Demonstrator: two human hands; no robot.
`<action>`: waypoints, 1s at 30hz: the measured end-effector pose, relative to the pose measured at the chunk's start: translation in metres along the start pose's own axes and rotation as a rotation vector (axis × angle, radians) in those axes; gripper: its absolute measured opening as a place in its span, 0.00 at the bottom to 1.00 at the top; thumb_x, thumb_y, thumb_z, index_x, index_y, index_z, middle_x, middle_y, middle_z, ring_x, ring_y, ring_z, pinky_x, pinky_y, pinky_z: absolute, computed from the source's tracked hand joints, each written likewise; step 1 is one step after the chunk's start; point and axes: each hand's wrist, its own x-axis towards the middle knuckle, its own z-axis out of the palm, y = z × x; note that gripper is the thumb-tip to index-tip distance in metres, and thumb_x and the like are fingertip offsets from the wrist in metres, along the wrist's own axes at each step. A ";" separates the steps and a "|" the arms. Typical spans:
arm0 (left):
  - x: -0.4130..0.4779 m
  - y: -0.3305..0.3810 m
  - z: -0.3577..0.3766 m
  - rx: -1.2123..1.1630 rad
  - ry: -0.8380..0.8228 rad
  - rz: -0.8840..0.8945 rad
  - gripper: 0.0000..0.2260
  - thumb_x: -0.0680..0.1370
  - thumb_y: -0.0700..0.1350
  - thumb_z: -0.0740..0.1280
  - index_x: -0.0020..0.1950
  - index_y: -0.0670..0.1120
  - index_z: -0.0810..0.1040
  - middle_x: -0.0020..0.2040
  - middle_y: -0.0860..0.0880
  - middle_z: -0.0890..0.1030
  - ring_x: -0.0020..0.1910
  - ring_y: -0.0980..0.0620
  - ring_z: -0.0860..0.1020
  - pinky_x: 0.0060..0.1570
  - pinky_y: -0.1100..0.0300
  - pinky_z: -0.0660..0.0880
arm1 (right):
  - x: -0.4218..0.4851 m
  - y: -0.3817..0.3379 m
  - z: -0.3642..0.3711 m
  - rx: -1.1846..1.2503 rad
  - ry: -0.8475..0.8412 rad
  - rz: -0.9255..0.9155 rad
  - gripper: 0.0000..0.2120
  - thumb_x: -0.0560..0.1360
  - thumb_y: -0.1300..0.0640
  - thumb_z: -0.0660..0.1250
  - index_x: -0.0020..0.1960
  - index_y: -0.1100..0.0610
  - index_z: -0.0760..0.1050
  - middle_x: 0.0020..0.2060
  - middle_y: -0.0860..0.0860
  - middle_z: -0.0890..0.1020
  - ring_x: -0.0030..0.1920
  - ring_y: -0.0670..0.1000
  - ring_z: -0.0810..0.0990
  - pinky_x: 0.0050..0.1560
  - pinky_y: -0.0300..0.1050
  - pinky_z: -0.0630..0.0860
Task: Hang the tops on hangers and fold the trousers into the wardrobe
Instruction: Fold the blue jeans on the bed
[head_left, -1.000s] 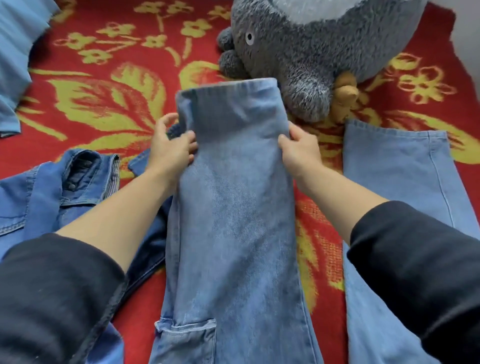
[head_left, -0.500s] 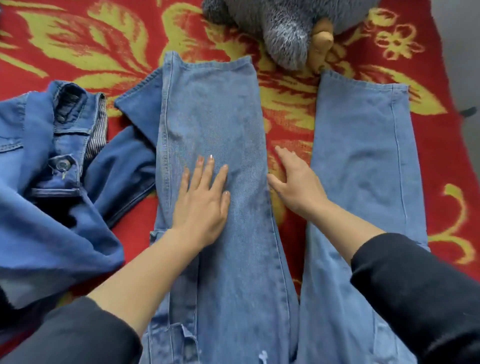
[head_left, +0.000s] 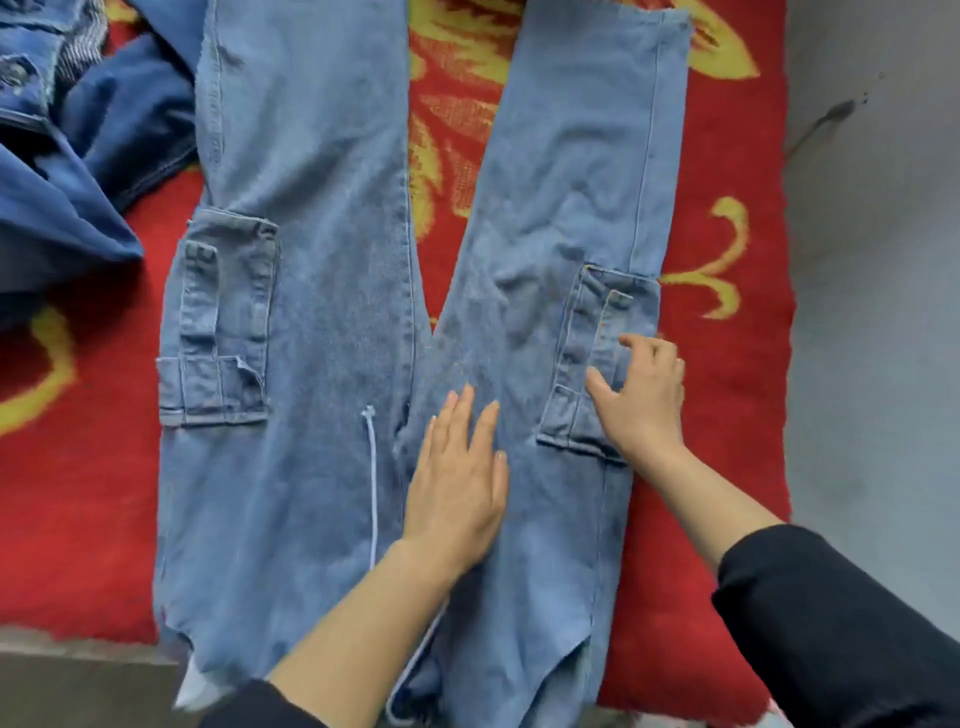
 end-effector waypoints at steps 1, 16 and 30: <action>-0.020 0.017 0.016 -0.009 -0.004 -0.015 0.24 0.82 0.47 0.56 0.77 0.45 0.57 0.78 0.43 0.50 0.78 0.46 0.46 0.75 0.57 0.41 | -0.013 0.019 -0.006 0.027 -0.020 0.032 0.24 0.73 0.53 0.70 0.66 0.59 0.69 0.61 0.59 0.70 0.63 0.60 0.68 0.61 0.52 0.65; -0.126 0.105 0.135 0.094 -0.276 -0.621 0.38 0.70 0.66 0.65 0.71 0.52 0.51 0.64 0.46 0.59 0.61 0.43 0.61 0.52 0.46 0.70 | -0.099 0.066 0.005 0.524 -0.434 0.385 0.12 0.71 0.59 0.68 0.53 0.57 0.70 0.49 0.56 0.80 0.47 0.55 0.82 0.47 0.57 0.80; -0.144 -0.009 -0.010 -0.878 -0.521 -0.423 0.18 0.66 0.31 0.62 0.48 0.49 0.78 0.38 0.55 0.77 0.36 0.56 0.74 0.36 0.64 0.68 | -0.085 -0.034 -0.024 0.498 -0.237 0.355 0.03 0.65 0.66 0.65 0.39 0.65 0.73 0.34 0.63 0.79 0.24 0.58 0.80 0.26 0.49 0.78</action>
